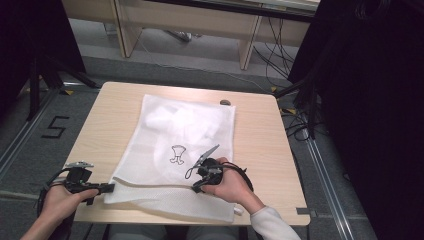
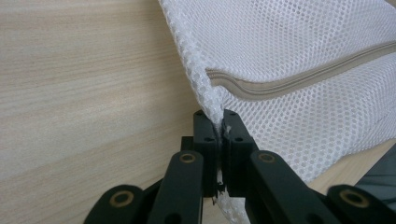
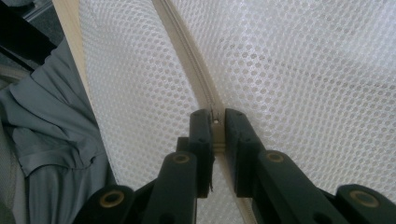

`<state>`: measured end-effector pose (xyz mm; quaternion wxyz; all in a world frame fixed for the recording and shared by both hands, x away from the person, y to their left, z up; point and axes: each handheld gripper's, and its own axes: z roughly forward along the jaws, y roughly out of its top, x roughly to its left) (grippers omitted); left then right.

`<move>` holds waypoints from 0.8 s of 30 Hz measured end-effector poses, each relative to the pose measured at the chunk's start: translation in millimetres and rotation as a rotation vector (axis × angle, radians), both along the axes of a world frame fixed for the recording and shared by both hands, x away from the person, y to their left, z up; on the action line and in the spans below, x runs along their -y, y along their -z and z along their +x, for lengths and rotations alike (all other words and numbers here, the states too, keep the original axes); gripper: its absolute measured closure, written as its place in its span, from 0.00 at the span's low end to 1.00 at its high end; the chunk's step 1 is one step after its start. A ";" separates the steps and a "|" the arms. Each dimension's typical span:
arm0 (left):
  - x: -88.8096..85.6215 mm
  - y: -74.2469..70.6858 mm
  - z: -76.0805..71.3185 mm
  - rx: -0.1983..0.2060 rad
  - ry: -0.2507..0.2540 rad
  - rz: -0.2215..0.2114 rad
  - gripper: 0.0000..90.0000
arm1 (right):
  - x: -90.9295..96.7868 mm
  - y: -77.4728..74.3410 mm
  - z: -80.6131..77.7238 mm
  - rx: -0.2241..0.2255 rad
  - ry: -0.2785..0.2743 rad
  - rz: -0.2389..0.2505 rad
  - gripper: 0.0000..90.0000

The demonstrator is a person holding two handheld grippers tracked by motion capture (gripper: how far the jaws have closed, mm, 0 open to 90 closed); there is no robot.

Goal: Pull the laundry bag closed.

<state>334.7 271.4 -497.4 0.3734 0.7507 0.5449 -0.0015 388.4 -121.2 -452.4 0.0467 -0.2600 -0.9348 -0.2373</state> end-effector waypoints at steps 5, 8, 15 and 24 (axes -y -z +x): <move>-1.2 -0.3 0.2 -0.002 0.014 0.012 0.95 | 1.5 0.2 0.5 0.007 -0.008 0.003 0.92; 1.7 0.4 -0.2 0.002 -0.017 -0.016 0.95 | 2.1 -1.0 -1.0 -0.004 0.009 -0.003 0.92; 1.6 0.4 -0.3 0.002 -0.018 -0.017 0.95 | 4.4 -1.1 0.3 0.008 -0.002 0.001 0.92; 1.6 0.7 -0.2 0.000 -0.020 -0.019 0.95 | 7.9 -1.3 -0.5 0.006 0.002 -0.007 0.92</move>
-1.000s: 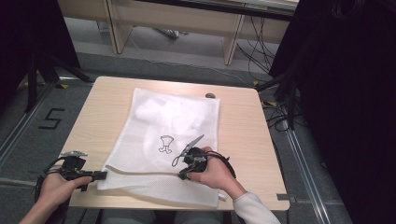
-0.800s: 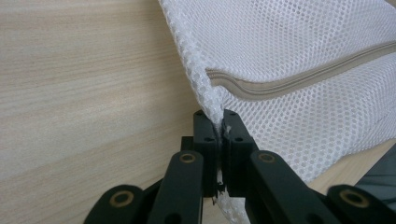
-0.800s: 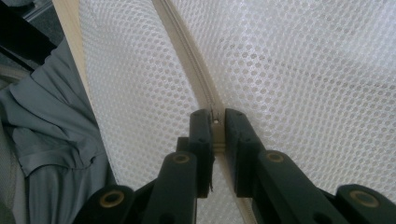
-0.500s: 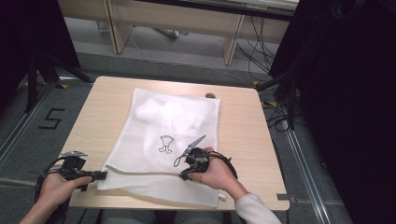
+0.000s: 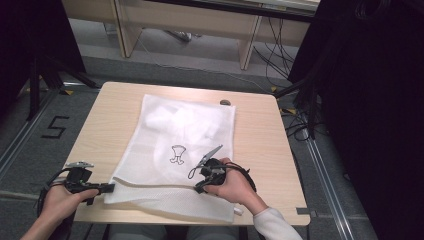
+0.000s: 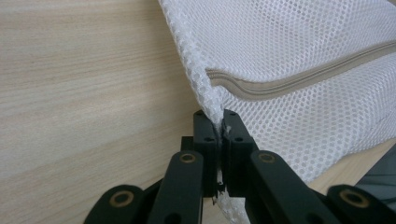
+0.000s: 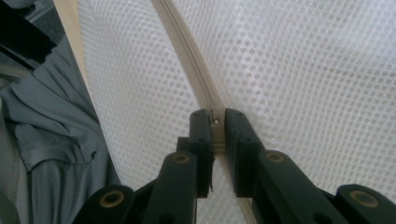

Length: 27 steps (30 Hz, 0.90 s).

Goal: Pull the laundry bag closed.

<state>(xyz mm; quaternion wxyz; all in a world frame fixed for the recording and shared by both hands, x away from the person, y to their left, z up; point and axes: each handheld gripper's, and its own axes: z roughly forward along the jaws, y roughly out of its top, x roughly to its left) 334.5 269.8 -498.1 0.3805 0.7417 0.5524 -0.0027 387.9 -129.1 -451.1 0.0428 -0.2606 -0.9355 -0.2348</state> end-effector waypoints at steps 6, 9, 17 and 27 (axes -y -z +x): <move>0.0 -0.2 0.0 0.000 0.003 0.002 0.95 | 2.8 0.1 -0.6 -0.007 0.005 0.002 0.92; -2.4 -0.9 0.3 -0.004 0.029 0.029 0.95 | 4.1 1.0 -0.7 -0.005 0.003 0.002 0.92; -2.4 -0.9 0.4 -0.005 0.029 0.028 0.95 | 9.7 1.5 -1.4 -0.008 0.010 -0.001 0.92; -2.3 -0.8 0.4 -0.005 0.029 0.027 0.95 | 13.3 2.3 -2.1 -0.017 0.011 -0.009 0.92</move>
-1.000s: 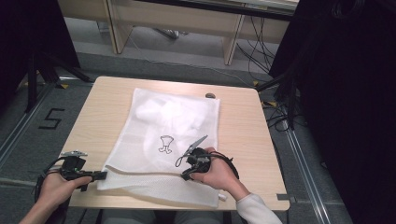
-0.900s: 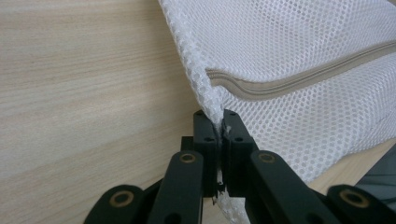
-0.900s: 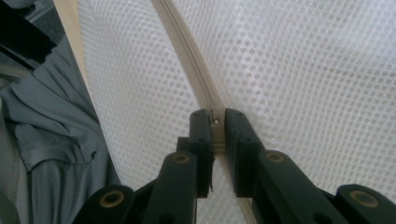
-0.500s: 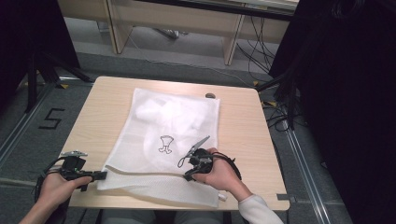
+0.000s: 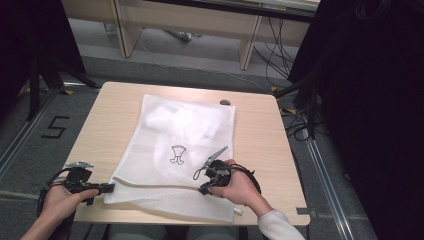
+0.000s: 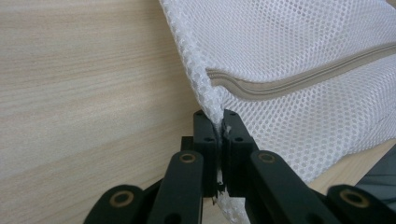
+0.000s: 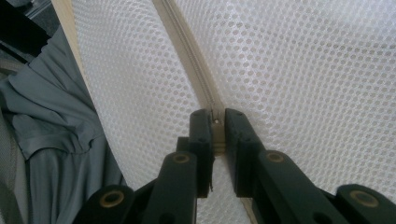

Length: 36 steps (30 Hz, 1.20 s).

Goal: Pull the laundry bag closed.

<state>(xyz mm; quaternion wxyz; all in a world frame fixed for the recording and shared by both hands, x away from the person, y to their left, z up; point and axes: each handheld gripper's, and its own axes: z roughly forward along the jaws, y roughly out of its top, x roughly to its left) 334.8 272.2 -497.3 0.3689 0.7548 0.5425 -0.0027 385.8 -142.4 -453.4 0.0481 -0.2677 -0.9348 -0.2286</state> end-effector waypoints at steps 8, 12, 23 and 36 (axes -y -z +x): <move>0.2 0.1 -0.1 0.001 -0.001 -0.001 0.95 | 5.5 0.0 -0.9 -0.003 0.018 0.004 0.92; 1.5 0.6 -0.2 0.001 -0.016 -0.011 0.95 | 7.6 0.7 -1.3 -0.010 0.020 0.002 0.92; 0.4 0.4 0.0 -0.001 -0.001 0.003 0.95 | 10.8 2.1 -1.8 -0.008 0.022 -0.003 0.92; 1.5 1.1 -0.3 0.008 -0.014 0.000 0.95 | 13.1 2.1 -1.9 -0.014 0.024 0.002 0.92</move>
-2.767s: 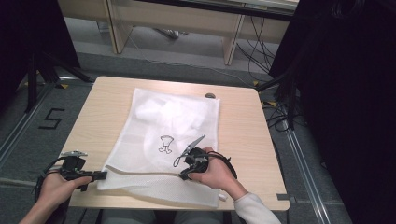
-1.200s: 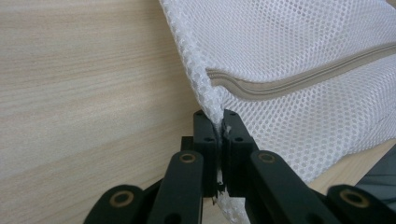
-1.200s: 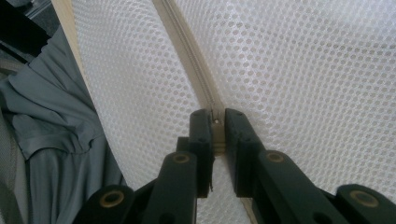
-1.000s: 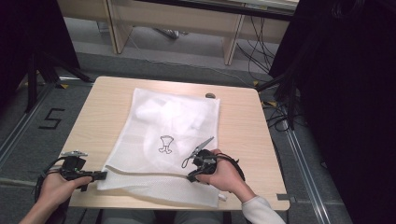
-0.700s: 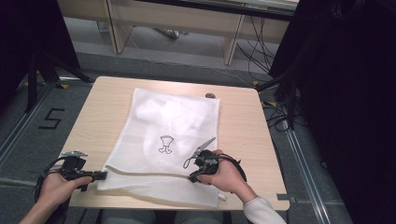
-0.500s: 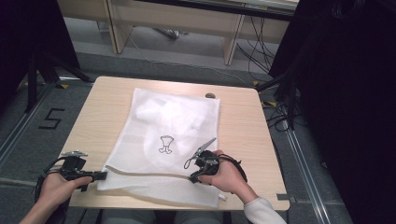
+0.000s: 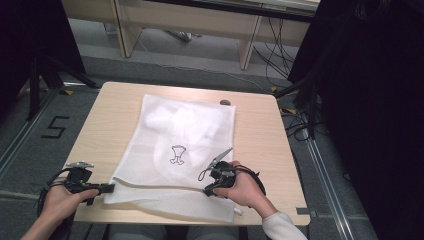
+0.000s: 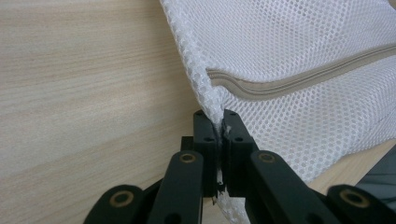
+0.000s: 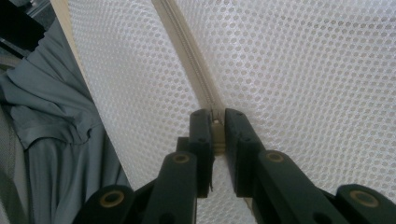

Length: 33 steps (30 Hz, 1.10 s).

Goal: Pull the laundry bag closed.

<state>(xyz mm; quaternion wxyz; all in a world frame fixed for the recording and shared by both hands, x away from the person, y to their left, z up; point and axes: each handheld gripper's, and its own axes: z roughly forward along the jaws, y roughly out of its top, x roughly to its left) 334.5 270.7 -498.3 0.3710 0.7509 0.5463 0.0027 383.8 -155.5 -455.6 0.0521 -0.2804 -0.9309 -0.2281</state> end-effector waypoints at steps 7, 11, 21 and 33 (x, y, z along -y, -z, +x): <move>0.3 0.0 0.2 -0.008 -0.005 -0.012 0.95 | 2.6 0.9 0.4 0.001 -0.006 0.000 0.92; -1.1 -0.5 0.2 -0.011 0.012 0.001 0.95 | 5.1 1.5 0.4 0.005 -0.009 -0.004 0.92; -0.7 -0.7 0.0 -0.009 0.009 0.005 0.95 | 6.6 1.7 -1.6 -0.012 0.009 -0.004 0.92; -0.8 -0.4 0.1 -0.012 0.012 0.000 0.95 | 12.3 3.1 -0.2 0.001 -0.003 -0.017 0.92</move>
